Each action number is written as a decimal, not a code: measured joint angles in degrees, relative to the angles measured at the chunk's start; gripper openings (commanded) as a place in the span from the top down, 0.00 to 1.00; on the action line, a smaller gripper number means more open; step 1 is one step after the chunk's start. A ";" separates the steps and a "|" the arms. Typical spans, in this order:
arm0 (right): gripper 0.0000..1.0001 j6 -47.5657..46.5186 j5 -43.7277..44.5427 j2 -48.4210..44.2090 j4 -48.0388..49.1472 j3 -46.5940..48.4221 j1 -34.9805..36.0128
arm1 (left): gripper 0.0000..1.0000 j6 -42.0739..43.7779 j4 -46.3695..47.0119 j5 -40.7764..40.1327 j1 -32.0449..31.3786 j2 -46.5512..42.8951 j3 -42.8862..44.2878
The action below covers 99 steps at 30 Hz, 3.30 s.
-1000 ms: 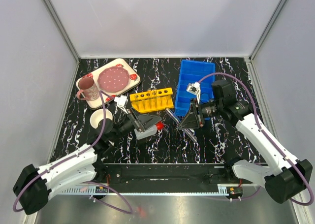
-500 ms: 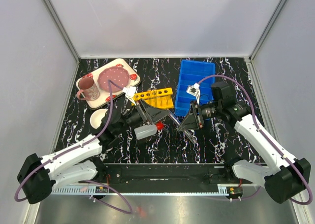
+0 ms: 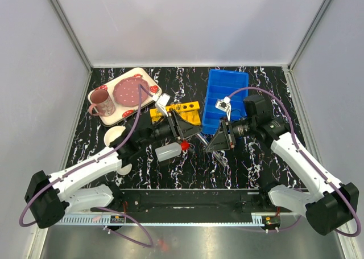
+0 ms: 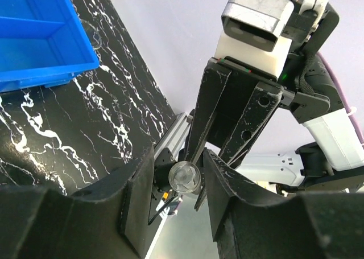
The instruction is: Organize the chemistry lab equipment
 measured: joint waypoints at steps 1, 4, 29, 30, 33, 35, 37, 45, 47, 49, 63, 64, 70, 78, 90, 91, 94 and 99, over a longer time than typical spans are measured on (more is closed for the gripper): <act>0.81 -0.09 0.00 -0.02 0.02 -0.02 0.00 | 0.60 0.20 -0.59 0.42 0.00 0.17 0.28; 0.82 -0.52 0.02 -0.22 -0.02 -0.02 0.00 | 0.66 0.61 -2.23 1.79 -0.02 0.48 1.42; 0.00 -16.98 9.92 -5.22 -11.89 4.87 -6.36 | 0.92 13.73 -18.99 4.52 7.41 -0.26 9.22; 0.00 -17.73 12.20 -5.14 -12.70 5.46 -7.58 | 0.92 15.58 -20.55 3.04 7.80 -0.24 10.51; 0.00 -18.78 17.42 -1.99 -15.15 8.02 -12.00 | 0.92 22.21 -24.83 -1.44 8.28 0.63 15.04; 0.00 -19.08 19.23 2.08 -16.06 10.38 -15.69 | 0.92 25.86 -26.16 -3.93 8.31 1.90 17.62; 0.00 -19.47 19.19 6.34 -15.80 11.61 -19.32 | 0.92 29.90 -26.47 -6.54 8.31 3.96 19.93; 0.00 -18.14 12.90 6.14 -4.07 0.20 -34.60 | 0.91 41.99 -27.69 -13.16 8.35 12.92 26.43; 0.00 -17.38 10.99 5.46 0.44 -3.43 -37.35 | 0.91 43.95 -27.96 -14.16 8.35 15.12 28.15; 0.00 -16.90 8.68 4.81 3.61 -6.80 -39.69 | 0.91 46.10 -28.11 -15.06 8.35 17.81 30.25; 0.00 -17.05 5.01 1.20 9.29 -8.59 -41.77 | 0.91 52.57 -29.40 -19.26 8.35 30.03 37.51; 0.00 -17.07 4.85 1.20 9.40 -8.61 -41.77 | 0.91 52.74 -29.35 -19.54 8.35 30.32 37.53; 0.00 -17.25 4.20 1.18 9.75 -8.72 -41.77 | 0.91 53.57 -29.44 -20.48 8.35 30.64 37.83; 0.00 -17.92 4.04 1.16 9.86 -8.83 -41.79 | 0.91 53.79 -29.31 -20.50 8.35 30.67 37.86; 0.00 -18.73 3.98 1.16 9.84 -8.94 -41.81 | 0.91 54.18 -27.26 -20.39 8.35 30.69 37.07; 0.00 -18.75 3.98 1.16 9.84 -8.96 -41.83 | 0.91 54.18 -27.10 -20.35 8.35 30.69 36.79; 0.00 -18.75 3.96 1.16 9.81 -8.96 -41.97 | 0.91 54.18 -26.99 -20.26 8.35 30.71 35.50; 0.00 -18.80 3.69 1.16 9.81 -8.96 -42.07 | 0.89 54.16 -26.23 -20.11 8.35 31.17 34.29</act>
